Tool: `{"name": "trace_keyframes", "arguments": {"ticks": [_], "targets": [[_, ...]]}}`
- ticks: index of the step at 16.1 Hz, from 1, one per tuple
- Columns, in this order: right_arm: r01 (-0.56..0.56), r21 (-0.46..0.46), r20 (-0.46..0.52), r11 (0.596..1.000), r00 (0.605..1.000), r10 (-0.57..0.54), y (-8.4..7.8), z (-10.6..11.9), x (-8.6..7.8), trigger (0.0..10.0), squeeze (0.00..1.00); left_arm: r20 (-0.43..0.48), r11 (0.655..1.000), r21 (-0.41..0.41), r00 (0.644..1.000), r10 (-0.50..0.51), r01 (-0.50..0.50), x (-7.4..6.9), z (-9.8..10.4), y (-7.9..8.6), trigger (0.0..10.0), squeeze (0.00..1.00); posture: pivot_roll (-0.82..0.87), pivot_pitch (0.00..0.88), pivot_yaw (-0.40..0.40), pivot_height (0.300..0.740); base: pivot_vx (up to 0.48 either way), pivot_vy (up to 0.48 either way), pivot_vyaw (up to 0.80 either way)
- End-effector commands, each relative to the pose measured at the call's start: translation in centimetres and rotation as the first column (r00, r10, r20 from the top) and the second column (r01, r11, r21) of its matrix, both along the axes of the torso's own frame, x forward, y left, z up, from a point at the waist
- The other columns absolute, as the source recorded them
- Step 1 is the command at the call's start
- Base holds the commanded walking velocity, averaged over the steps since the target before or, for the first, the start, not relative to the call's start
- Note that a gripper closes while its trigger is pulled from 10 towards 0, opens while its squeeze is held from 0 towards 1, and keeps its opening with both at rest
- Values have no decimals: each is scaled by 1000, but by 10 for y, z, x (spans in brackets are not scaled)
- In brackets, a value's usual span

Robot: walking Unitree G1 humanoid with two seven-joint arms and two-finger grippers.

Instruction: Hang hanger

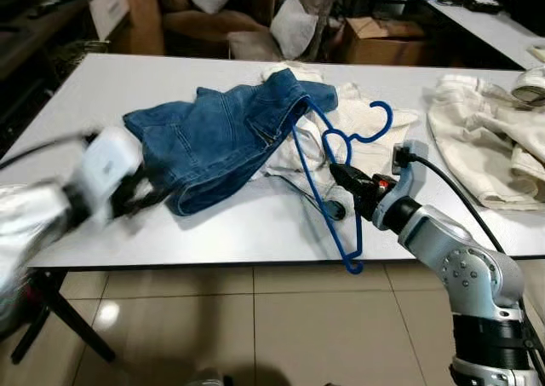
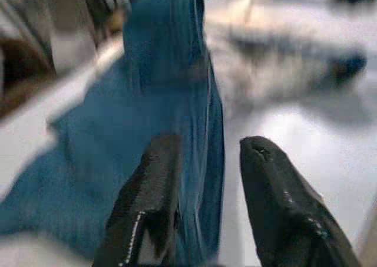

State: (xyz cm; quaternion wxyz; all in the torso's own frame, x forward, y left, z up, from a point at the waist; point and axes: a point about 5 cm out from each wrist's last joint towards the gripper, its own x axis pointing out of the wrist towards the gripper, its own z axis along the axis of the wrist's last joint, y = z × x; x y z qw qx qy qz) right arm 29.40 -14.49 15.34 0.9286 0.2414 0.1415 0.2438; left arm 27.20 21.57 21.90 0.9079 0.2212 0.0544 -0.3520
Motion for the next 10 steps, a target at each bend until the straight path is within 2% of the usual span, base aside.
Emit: {"name": "trace_keyframes", "arguments": {"ticks": [1,4,5,6,7,8,9,10], "targets": [[2,-11,0,1000,1000,-2,-8,0,-3,10000,0,16,999,-51,1000,-6,7,15,-11,-20,10000,1000,-34,0,-49,740,0,0,0],[4,-11,1,1000,1000,-4,-14,-1,-5,10000,0,29,996,-81,999,24,-22,38,-28,-39,10000,1000,-60,0,-43,740,0,0,0],[4,-11,1,1000,1000,-4,-14,-1,-5,10000,0,29,996,-81,999,24,-22,38,-28,-39,10000,1000,-60,0,-43,740,0,0,0],[8,-6,9,1000,1000,-8,-19,1,-8,10000,0,37,996,-88,999,35,-31,57,-43,-58,10000,1000,-90,0,-32,740,0,0,0],[15,0,16,1000,1000,-15,-25,2,-12,10000,0,30,996,-61,997,68,-66,71,-57,-68,10000,784,-106,0,-29,740,0,0,0],[19,4,18,1000,1000,-19,-28,2,-13,10000,0,26,994,-61,995,93,-91,76,-62,-71,10000,0,-117,0,-26,740,0,0,0],[25,1,19,1000,1000,-25,-35,1,-18,10000,0,24,987,-64,988,151,-149,88,-72,-80,10000,0,-141,0,-20,740,0,0,0],[27,-2,17,1000,999,-27,-38,-1,-20,10000,0,11,982,-86,986,169,-167,92,-76,-84,10000,0,-150,0,-18,740,0,0,0]]}}
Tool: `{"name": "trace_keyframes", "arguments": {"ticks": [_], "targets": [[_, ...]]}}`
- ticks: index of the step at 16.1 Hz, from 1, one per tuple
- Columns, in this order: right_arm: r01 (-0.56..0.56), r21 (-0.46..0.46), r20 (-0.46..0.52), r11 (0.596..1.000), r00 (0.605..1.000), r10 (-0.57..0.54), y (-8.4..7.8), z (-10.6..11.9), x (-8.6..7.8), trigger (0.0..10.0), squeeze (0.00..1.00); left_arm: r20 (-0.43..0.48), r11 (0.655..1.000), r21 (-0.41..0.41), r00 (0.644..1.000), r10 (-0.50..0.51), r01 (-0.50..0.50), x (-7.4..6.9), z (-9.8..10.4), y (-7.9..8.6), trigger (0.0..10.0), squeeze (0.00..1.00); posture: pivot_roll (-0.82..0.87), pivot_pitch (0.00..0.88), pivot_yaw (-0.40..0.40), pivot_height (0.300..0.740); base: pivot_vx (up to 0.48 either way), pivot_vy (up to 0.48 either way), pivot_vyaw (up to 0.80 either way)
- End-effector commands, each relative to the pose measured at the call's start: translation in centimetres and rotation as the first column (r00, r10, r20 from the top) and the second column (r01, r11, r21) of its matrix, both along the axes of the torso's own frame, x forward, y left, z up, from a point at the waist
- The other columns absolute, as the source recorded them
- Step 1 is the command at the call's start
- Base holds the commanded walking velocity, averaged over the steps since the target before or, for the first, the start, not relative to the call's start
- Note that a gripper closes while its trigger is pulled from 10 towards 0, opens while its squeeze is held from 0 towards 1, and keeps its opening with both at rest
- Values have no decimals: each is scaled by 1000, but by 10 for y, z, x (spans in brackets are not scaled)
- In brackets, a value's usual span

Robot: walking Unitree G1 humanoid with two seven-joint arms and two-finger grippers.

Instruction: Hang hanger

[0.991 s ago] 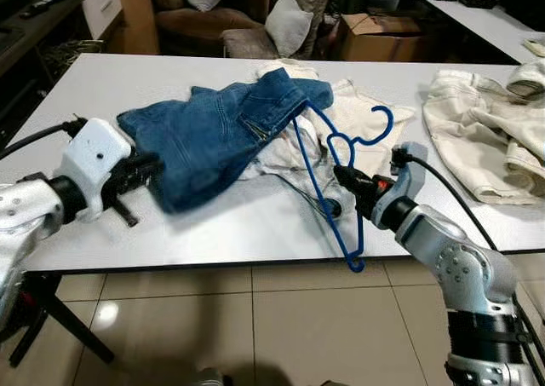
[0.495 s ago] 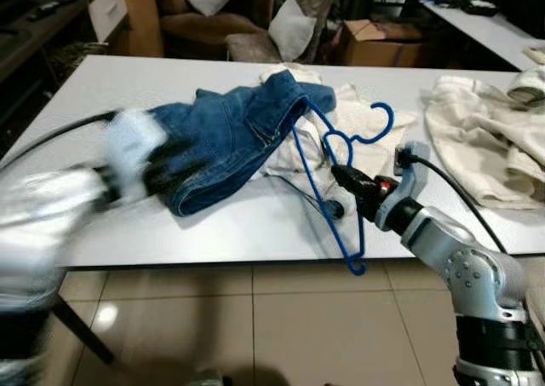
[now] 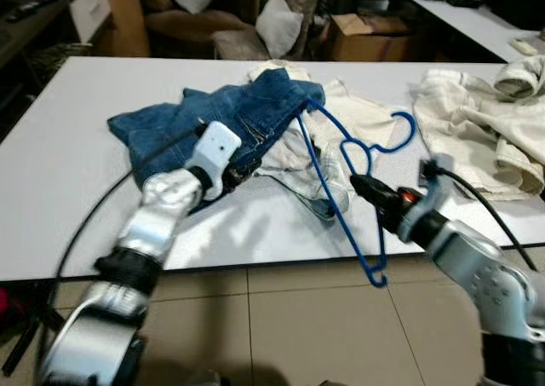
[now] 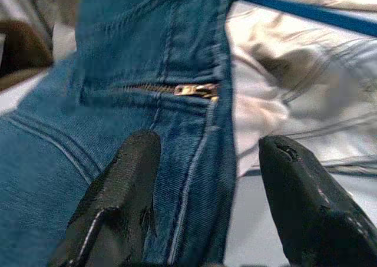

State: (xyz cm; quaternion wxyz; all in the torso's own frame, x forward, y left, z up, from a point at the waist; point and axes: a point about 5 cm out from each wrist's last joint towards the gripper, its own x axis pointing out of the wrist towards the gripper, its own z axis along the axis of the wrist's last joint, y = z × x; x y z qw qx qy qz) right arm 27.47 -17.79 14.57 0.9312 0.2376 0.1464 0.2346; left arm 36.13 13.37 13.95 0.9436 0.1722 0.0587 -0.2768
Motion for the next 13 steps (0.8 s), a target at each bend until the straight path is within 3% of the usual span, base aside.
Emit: {"name": "trace_keyframes", "arguments": {"ticks": [1,3,7,9,13], "targets": [[15,8,25,1000,1000,-15,-7,6,-2,10000,0,19,1000,7,1000,4,-4,4,1,-6,10000,0,-162,0,-14,740,0,0,0],[28,-13,6,1000,1000,-28,-13,0,-9,10000,0,32,996,71,998,45,-48,10,-8,-10,10000,0,-190,0,-2,740,0,0,0],[15,-17,-2,1000,1000,-15,-14,-1,-18,10000,0,126,969,162,978,168,-188,21,-7,5,10000,0,-198,0,-2,740,0,0,0],[10,-8,4,1000,1000,-10,-13,0,-19,10000,0,127,960,249,987,97,-127,18,-15,4,10000,0,-194,0,-4,740,0,0,0],[-31,45,51,998,998,29,-6,10,-18,10000,0,138,944,322,990,32,-76,17,-22,-3,10000,0,-194,0,-4,740,0,0,0]]}}
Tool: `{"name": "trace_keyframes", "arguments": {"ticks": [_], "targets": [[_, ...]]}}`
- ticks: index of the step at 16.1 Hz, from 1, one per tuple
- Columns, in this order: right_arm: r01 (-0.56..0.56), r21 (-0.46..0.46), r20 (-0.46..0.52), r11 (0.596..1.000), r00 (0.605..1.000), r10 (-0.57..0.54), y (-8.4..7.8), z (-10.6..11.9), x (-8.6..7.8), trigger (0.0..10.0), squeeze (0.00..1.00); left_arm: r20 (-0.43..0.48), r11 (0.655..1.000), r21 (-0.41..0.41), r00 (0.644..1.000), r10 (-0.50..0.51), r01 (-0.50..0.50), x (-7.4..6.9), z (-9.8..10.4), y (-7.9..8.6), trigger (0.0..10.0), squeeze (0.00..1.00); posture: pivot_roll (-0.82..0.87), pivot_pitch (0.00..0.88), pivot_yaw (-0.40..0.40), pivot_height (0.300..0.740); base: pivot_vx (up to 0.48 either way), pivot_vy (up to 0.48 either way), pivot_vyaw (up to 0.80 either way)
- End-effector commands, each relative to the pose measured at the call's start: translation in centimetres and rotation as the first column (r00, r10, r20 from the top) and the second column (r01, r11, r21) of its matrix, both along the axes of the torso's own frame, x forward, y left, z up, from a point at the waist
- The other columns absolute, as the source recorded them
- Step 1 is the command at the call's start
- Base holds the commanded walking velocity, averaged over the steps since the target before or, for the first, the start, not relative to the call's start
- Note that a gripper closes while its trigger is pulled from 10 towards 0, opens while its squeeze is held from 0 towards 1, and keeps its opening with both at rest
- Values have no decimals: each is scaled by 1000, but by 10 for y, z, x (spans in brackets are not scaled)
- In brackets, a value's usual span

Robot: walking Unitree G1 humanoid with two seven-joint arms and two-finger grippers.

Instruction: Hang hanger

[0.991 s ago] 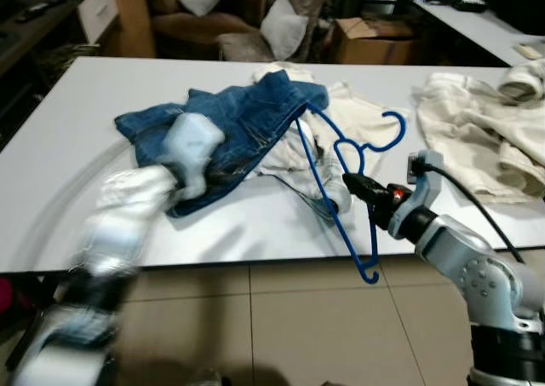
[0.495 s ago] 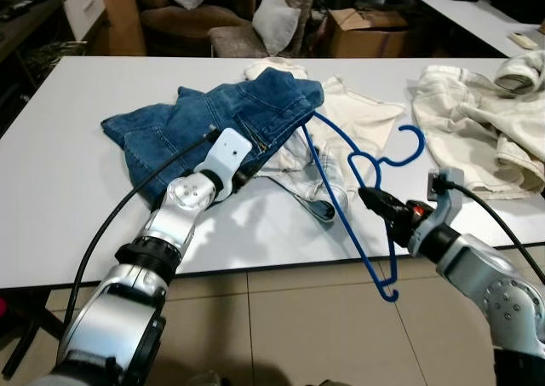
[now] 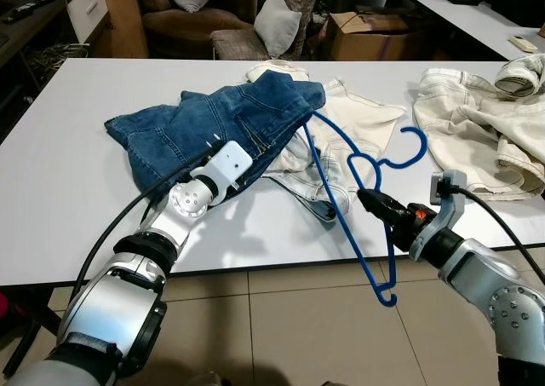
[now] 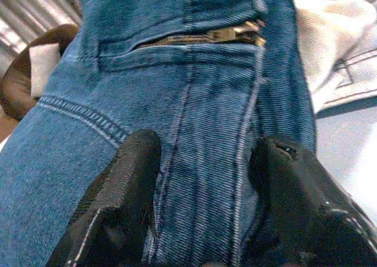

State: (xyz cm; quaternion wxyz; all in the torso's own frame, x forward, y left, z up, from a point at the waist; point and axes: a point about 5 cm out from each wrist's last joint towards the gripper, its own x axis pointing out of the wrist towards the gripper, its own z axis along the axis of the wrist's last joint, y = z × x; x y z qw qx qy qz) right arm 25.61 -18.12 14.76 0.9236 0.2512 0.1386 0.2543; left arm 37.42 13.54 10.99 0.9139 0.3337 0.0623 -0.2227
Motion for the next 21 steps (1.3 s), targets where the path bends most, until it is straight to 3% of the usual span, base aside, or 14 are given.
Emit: {"name": "trace_keyframes", "arguments": {"ticks": [1,2,3,8,16,18,21], "targets": [[-12,19,48,1000,999,11,-1,11,0,10000,0,34,999,14,999,-34,34,4,8,-8,4392,0,-195,0,-3,740,0,0,0],[-27,31,65,999,998,25,1,15,-1,10000,0,45,999,14,998,-33,33,4,10,-9,1647,0,-196,0,-3,740,0,0,0],[-40,41,77,998,996,37,3,17,-1,10000,0,62,1000,12,998,-6,5,6,11,-8,0,0,-197,0,-2,740,0,0,0],[-52,48,80,997,996,48,3,18,-4,10000,0,91,995,-58,992,86,-81,10,18,3,0,0,-201,0,1,740,0,0,0],[-57,29,64,998,996,55,3,12,-7,10000,0,29,974,-187,991,132,-125,10,16,13,0,0,-204,0,3,740,0,0,0],[-85,-19,41,996,995,86,6,6,-10,10000,0,6,943,-311,992,125,-117,15,29,12,0,0,-198,0,4,740,0,0,0],[-70,-60,-4,996,998,70,8,-5,-7,10000,0,12,938,-347,999,34,-28,22,53,12,0,0,-177,0,12,740,0,0,0]]}}
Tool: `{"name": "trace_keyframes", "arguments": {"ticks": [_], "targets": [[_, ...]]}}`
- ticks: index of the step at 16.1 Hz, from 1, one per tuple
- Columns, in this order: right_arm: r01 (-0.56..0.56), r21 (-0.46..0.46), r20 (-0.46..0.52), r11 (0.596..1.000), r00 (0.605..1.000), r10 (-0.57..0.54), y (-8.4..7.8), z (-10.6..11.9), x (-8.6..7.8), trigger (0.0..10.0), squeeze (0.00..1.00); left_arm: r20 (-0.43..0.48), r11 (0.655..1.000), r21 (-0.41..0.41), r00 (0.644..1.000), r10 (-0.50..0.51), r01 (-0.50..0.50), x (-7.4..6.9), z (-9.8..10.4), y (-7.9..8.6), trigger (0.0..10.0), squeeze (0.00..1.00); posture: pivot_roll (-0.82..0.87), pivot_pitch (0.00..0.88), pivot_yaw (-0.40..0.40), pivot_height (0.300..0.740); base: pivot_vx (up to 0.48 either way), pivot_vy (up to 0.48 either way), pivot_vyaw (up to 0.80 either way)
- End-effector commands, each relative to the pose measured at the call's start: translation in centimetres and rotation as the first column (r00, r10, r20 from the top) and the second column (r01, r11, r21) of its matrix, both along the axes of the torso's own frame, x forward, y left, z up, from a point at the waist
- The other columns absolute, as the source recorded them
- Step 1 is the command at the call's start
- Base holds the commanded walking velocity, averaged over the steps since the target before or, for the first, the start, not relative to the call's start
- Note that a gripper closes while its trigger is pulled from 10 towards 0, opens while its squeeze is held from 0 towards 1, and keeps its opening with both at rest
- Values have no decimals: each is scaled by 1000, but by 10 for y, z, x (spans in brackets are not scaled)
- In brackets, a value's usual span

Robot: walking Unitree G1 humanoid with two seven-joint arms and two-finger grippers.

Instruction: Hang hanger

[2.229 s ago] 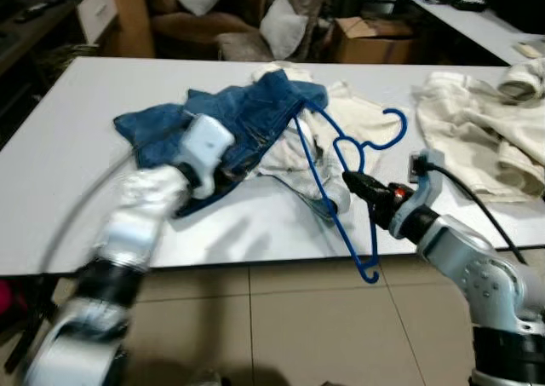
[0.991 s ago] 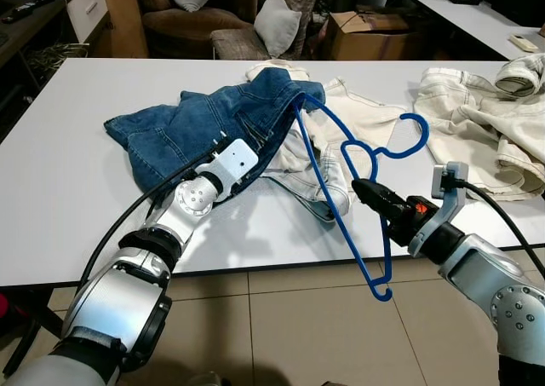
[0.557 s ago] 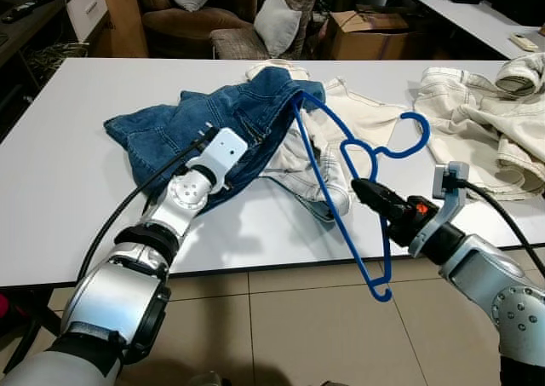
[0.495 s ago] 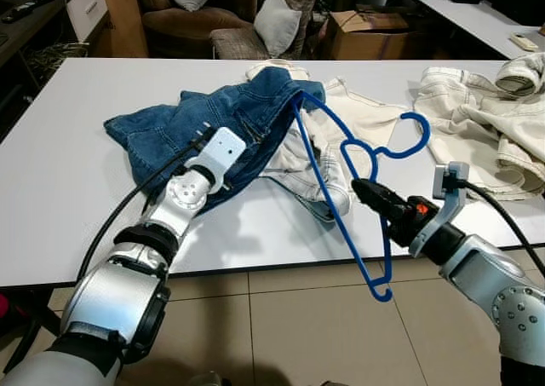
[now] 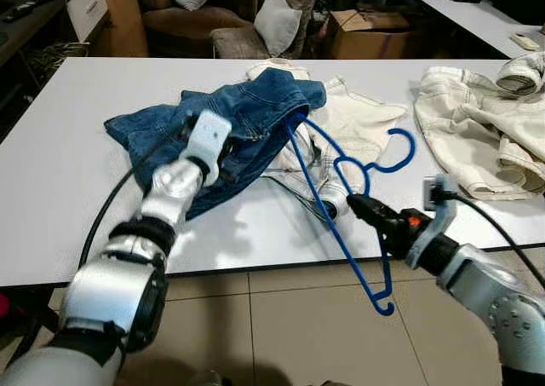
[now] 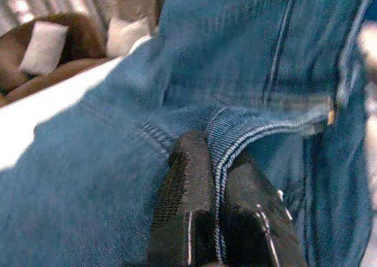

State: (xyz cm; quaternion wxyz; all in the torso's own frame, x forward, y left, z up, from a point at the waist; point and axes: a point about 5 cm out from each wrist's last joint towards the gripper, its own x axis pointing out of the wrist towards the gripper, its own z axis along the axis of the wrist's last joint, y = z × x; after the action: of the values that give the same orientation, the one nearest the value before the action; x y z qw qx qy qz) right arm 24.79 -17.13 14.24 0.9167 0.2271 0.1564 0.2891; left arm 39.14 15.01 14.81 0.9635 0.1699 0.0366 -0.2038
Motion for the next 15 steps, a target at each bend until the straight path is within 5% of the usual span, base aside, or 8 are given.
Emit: {"name": "trace_keyframes", "arguments": {"ticks": [1,8,12,15], "targets": [[-7,-10,6,1000,1000,7,3,-1,2,10000,0,56,999,-31,998,-42,43,7,27,2,0,0,-177,0,12,740,0,0,0],[-111,24,24,994,994,110,31,-5,21,10000,0,185,993,-22,976,-114,120,5,88,27,0,0,-76,0,-8,740,0,0,0],[-74,114,29,991,997,71,42,-4,56,10000,0,95,961,83,958,-271,263,-23,92,29,0,0,-46,0,-6,740,0,0,0],[-47,196,19,980,999,44,50,0,75,10000,0,3,939,180,955,-298,293,-42,90,41,0,0,-15,0,-18,740,0,0,0]]}}
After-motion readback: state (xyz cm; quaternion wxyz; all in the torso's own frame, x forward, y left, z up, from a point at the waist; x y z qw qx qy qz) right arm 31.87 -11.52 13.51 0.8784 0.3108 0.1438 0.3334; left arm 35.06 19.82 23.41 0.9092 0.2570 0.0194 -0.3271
